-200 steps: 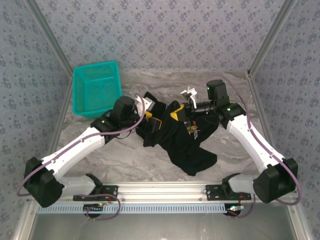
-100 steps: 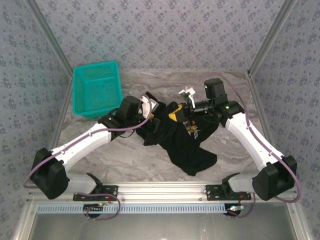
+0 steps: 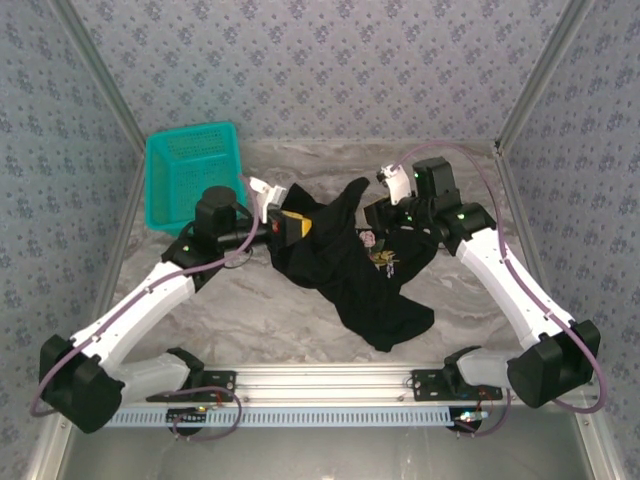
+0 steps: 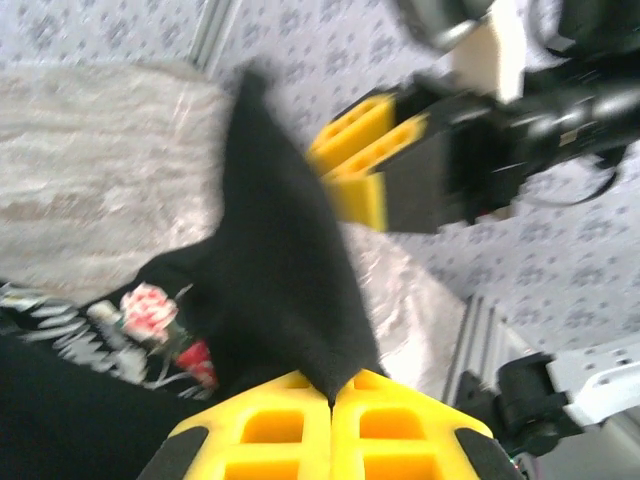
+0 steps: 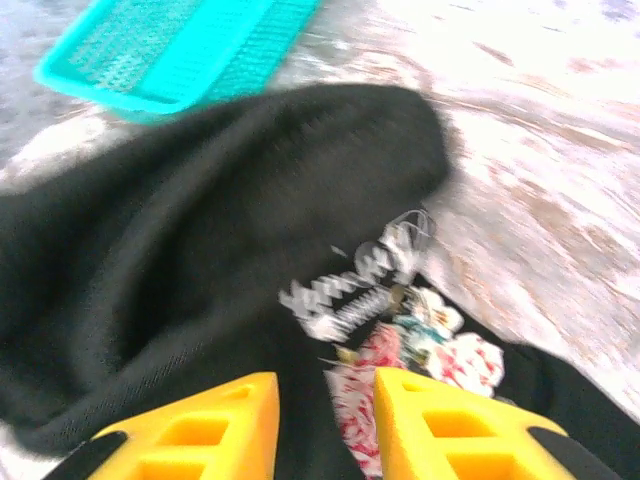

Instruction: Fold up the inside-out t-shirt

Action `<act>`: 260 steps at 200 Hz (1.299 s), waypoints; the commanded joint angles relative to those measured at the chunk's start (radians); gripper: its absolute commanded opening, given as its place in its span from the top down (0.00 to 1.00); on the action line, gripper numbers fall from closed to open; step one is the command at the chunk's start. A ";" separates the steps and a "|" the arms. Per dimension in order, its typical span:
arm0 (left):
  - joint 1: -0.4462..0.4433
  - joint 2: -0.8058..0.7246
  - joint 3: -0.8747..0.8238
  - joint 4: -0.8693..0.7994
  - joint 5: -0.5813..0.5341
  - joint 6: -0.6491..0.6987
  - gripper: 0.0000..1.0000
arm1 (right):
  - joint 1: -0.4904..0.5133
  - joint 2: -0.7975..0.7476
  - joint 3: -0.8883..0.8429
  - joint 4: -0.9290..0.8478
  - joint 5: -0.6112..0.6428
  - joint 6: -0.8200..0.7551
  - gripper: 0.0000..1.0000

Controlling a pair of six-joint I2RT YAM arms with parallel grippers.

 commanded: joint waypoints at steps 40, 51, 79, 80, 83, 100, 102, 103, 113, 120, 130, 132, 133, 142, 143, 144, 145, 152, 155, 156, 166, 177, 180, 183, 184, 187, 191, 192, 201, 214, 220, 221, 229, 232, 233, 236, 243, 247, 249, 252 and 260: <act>0.029 -0.025 0.026 0.066 0.086 -0.093 1.00 | 0.008 -0.050 0.010 -0.025 -0.076 -0.018 0.54; 0.031 -0.023 0.024 0.060 0.094 -0.069 1.00 | 0.007 -0.071 -0.010 0.016 -0.244 -0.021 0.50; 0.034 -0.031 0.010 0.060 0.136 0.005 1.00 | 0.021 -0.070 -0.113 0.186 -0.442 0.105 0.40; 0.034 -0.032 0.010 0.059 0.136 0.007 1.00 | 0.021 -0.067 -0.114 0.191 -0.443 0.111 0.40; 0.034 -0.034 0.007 0.062 0.137 0.012 1.00 | 0.023 -0.060 -0.118 0.205 -0.445 0.127 0.39; 0.033 -0.041 -0.004 0.073 0.139 0.021 1.00 | 0.027 -0.012 -0.118 0.226 -0.461 0.177 0.38; 0.034 -0.041 -0.006 0.073 0.138 0.021 1.00 | 0.028 -0.006 -0.119 0.232 -0.464 0.182 0.38; 0.034 -0.042 -0.007 0.073 0.138 0.022 1.00 | 0.029 -0.005 -0.120 0.234 -0.466 0.185 0.38; 0.034 -0.042 -0.009 0.074 0.139 0.023 1.00 | 0.038 0.019 -0.136 0.287 -0.488 0.227 0.37; 0.034 -0.041 -0.010 0.074 0.137 0.024 1.00 | 0.048 0.034 -0.148 0.333 -0.509 0.260 0.37; 0.033 -0.042 -0.010 0.067 0.133 0.025 1.00 | 0.066 0.055 -0.152 0.368 -0.507 0.281 0.37; 0.034 -0.042 -0.009 0.067 0.134 0.026 1.00 | 0.069 0.060 -0.151 0.370 -0.504 0.281 0.38; 0.034 -0.043 -0.009 0.066 0.134 0.027 1.00 | 0.071 0.062 -0.151 0.370 -0.503 0.281 0.39; 0.034 -0.045 -0.008 0.057 0.128 0.031 1.00 | 0.079 0.083 -0.140 0.354 -0.490 0.275 0.48; 0.034 -0.046 -0.008 0.056 0.126 0.031 1.00 | 0.080 0.083 -0.139 0.350 -0.488 0.274 0.49; 0.033 -0.047 -0.008 0.054 0.124 0.031 1.00 | 0.080 0.085 -0.138 0.346 -0.486 0.272 0.50; 0.033 -0.047 -0.007 0.053 0.124 0.032 1.00 | 0.080 0.087 -0.138 0.342 -0.484 0.270 0.51; 0.033 -0.053 -0.008 0.050 0.114 0.032 1.00 | 0.077 0.097 -0.132 0.314 -0.470 0.262 0.62; 0.033 -0.056 -0.009 0.051 0.109 0.033 1.00 | 0.075 0.098 -0.133 0.307 -0.466 0.260 0.66; 0.033 -0.057 -0.009 0.050 0.107 0.032 1.00 | 0.074 0.098 -0.134 0.306 -0.466 0.259 0.67; 0.035 -0.068 -0.010 0.043 0.087 0.033 1.00 | 0.064 0.088 -0.151 0.303 -0.464 0.258 0.77; 0.035 -0.081 -0.020 0.050 0.070 0.033 1.00 | 0.050 0.072 -0.168 0.310 -0.475 0.260 0.89; 0.035 -0.083 -0.021 0.048 0.064 0.035 1.00 | 0.047 0.065 -0.171 0.311 -0.479 0.258 0.92; 0.035 -0.086 -0.021 0.045 0.051 0.037 1.00 | 0.042 0.059 -0.175 0.312 -0.483 0.258 0.94; 0.035 -0.087 -0.021 0.043 0.047 0.037 1.00 | 0.040 0.056 -0.175 0.312 -0.485 0.257 0.94; 0.035 -0.089 -0.023 0.038 0.032 0.038 1.00 | 0.036 0.049 -0.177 0.312 -0.488 0.256 0.97; 0.036 -0.092 -0.025 0.027 0.011 0.041 1.00 | 0.029 0.036 -0.180 0.312 -0.493 0.250 0.99; 0.036 -0.093 -0.026 0.024 0.005 0.041 1.00 | 0.028 0.033 -0.180 0.311 -0.495 0.248 0.99; 0.038 -0.098 -0.030 -0.002 -0.047 0.048 1.00 | 0.012 -0.002 -0.182 0.307 -0.504 0.232 1.00; 0.039 -0.104 -0.036 -0.054 -0.165 0.046 1.00 | -0.017 -0.061 -0.182 0.300 -0.512 0.201 1.00; 0.038 -0.103 -0.041 -0.081 -0.223 0.045 1.00 | -0.030 -0.087 -0.183 0.304 -0.515 0.189 1.00; 0.038 -0.103 -0.043 -0.085 -0.233 0.045 1.00 | -0.031 -0.092 -0.183 0.306 -0.514 0.188 1.00; 0.038 -0.099 -0.049 -0.122 -0.303 0.044 1.00 | -0.047 -0.125 -0.191 0.331 -0.513 0.186 1.00; 0.038 -0.097 -0.051 -0.135 -0.325 0.044 1.00 | -0.051 -0.135 -0.193 0.340 -0.518 0.186 1.00; 0.038 -0.096 -0.052 -0.139 -0.335 0.044 1.00 | -0.053 -0.138 -0.194 0.345 -0.521 0.186 1.00; 0.038 -0.093 -0.055 -0.152 -0.355 0.044 1.00 | -0.058 -0.146 -0.198 0.360 -0.528 0.186 1.00; 0.039 -0.085 -0.059 -0.177 -0.397 0.041 1.00 | -0.063 -0.161 -0.204 0.393 -0.538 0.187 1.00; 0.038 -0.080 -0.062 -0.190 -0.414 0.039 1.00 | -0.065 -0.167 -0.207 0.408 -0.541 0.190 1.00; 0.038 -0.078 -0.063 -0.194 -0.420 0.039 1.00 | -0.066 -0.169 -0.208 0.417 -0.542 0.193 1.00; 0.038 -0.075 -0.064 -0.200 -0.427 0.039 1.00 | -0.065 -0.171 -0.211 0.431 -0.547 0.197 1.00; 0.039 -0.060 -0.063 -0.215 -0.433 0.038 0.99 | -0.064 -0.169 -0.221 0.471 -0.569 0.214 1.00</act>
